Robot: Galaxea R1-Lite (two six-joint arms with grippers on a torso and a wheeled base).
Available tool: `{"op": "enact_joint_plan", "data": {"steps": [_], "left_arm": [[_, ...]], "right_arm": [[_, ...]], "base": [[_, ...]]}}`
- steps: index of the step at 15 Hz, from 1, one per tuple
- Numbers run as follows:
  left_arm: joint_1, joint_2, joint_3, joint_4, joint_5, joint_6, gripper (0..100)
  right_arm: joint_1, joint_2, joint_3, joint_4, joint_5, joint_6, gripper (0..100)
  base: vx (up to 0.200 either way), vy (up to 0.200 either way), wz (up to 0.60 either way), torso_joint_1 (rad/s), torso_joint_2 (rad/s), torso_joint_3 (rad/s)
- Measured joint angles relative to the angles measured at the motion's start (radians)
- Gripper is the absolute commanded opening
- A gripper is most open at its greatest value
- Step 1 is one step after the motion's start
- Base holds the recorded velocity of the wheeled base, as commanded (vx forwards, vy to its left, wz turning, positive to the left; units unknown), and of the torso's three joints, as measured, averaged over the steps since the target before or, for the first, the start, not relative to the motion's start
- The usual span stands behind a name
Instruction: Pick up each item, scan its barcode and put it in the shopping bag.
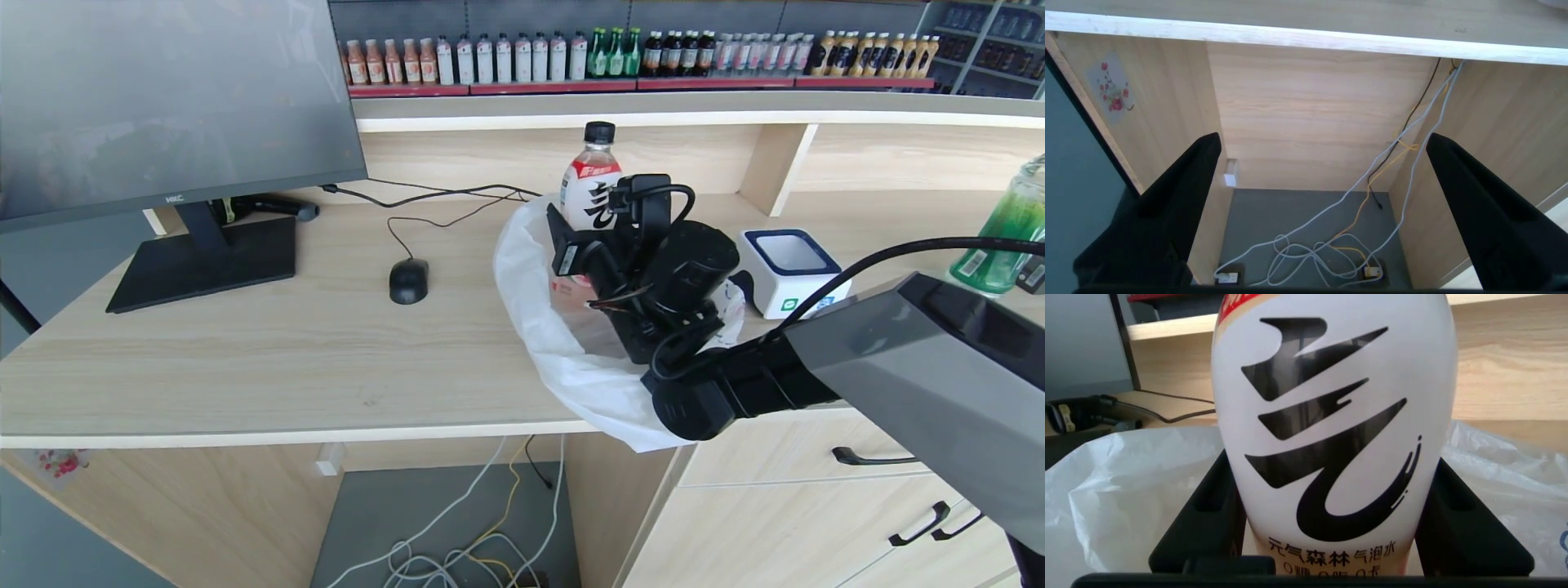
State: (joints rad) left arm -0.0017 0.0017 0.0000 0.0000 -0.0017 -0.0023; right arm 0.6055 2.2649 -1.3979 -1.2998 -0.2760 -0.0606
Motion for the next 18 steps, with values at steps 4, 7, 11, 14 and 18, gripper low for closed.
{"op": "enact_joint_plan", "data": {"steps": [4,7,11,14,18], "left_arm": [[0.0,0.0,0.0,0.0,0.0,0.0,100],[0.0,0.0,0.0,0.0,0.0,0.0,100],[0.001,0.0,0.0,0.0,0.0,0.0,100],[0.0,0.0,0.0,0.0,0.0,0.0,100],[0.0,0.0,0.0,0.0,0.0,0.0,100]], "right_arm": [[0.0,0.007,0.001,-0.002,0.0,0.0,0],[0.0,0.012,0.001,-0.003,0.0,0.001,0],[0.0,0.018,0.002,-0.005,0.0,0.001,0],[0.0,0.019,0.002,-0.005,0.0,0.001,0],[0.0,0.015,0.005,0.008,-0.001,-0.001,0]], "base": [[0.0,0.0,0.0,0.0,0.0,0.0],[0.0,0.0,0.0,0.0,0.0,0.0],[0.0,0.0,0.0,0.0,0.0,0.0],[0.0,0.0,0.0,0.0,0.0,0.0],[0.0,0.0,0.0,0.0,0.0,0.0]]}}
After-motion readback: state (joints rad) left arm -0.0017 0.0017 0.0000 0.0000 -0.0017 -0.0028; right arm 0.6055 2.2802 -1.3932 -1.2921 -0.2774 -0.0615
